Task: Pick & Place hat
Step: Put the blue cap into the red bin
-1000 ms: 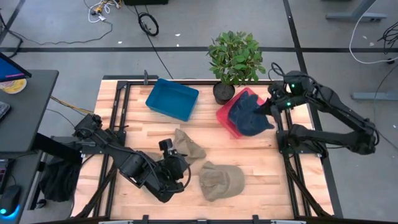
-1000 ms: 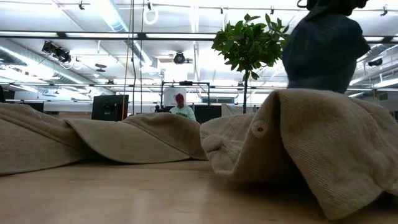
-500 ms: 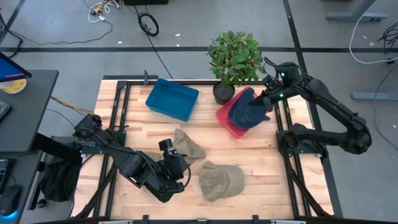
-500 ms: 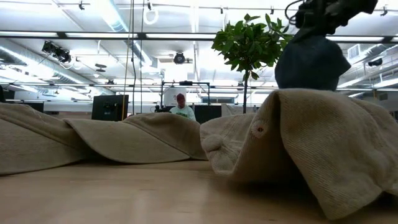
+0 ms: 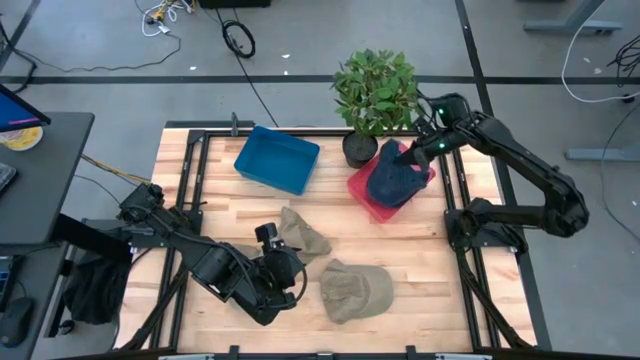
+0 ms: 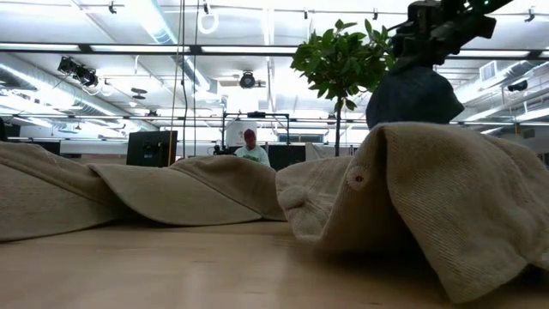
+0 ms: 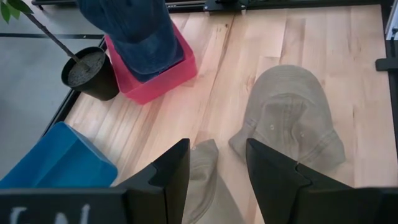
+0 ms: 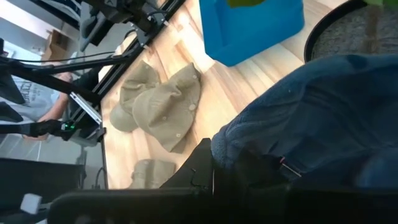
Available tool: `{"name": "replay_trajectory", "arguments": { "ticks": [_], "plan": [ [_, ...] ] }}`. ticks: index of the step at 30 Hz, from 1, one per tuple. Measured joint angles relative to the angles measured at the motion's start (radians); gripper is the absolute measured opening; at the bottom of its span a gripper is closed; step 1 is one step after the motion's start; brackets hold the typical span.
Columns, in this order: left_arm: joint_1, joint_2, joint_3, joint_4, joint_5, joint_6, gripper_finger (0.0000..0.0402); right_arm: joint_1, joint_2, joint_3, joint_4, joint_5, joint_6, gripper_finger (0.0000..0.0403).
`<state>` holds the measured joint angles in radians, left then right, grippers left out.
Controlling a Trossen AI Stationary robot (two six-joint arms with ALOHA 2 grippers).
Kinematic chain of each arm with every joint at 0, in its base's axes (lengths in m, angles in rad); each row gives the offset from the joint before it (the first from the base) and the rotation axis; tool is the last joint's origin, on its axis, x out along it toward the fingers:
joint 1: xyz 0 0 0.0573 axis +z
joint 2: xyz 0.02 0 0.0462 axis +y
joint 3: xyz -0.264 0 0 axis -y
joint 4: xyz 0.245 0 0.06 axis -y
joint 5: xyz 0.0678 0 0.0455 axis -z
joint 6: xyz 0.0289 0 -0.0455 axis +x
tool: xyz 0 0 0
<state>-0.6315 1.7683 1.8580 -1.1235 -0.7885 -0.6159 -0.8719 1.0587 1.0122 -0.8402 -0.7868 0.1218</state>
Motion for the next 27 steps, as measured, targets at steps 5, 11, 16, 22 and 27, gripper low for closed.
{"name": "replay_trajectory", "arguments": {
  "ticks": [5, 11, 16, 22, 27],
  "plan": [
    [0.000, 0.000, 0.000, 0.000, 0.000, 0.000, 0.0160, 0.000, 0.011, -0.032, 0.035, -0.010, -0.002, 0.0015],
    [0.000, 0.000, 0.000, -0.003, 0.000, 0.000, 0.0160, 0.000, 0.010, -0.118, 0.088, -0.016, 0.005, 0.0015],
    [0.000, 0.000, 0.000, -0.003, 0.000, 0.000, 0.0160, 0.000, 0.010, -0.195, 0.232, -0.062, 0.063, 0.0015],
    [0.000, 0.000, 0.000, -0.003, 0.000, 0.002, 0.0160, 0.003, 0.010, -0.251, 0.349, -0.103, 0.105, 0.0015],
    [0.000, 0.000, 0.000, -0.003, 0.000, -0.001, 0.0160, 0.003, 0.009, -0.286, 0.350, -0.045, 0.085, 0.0015]
  ]
}}
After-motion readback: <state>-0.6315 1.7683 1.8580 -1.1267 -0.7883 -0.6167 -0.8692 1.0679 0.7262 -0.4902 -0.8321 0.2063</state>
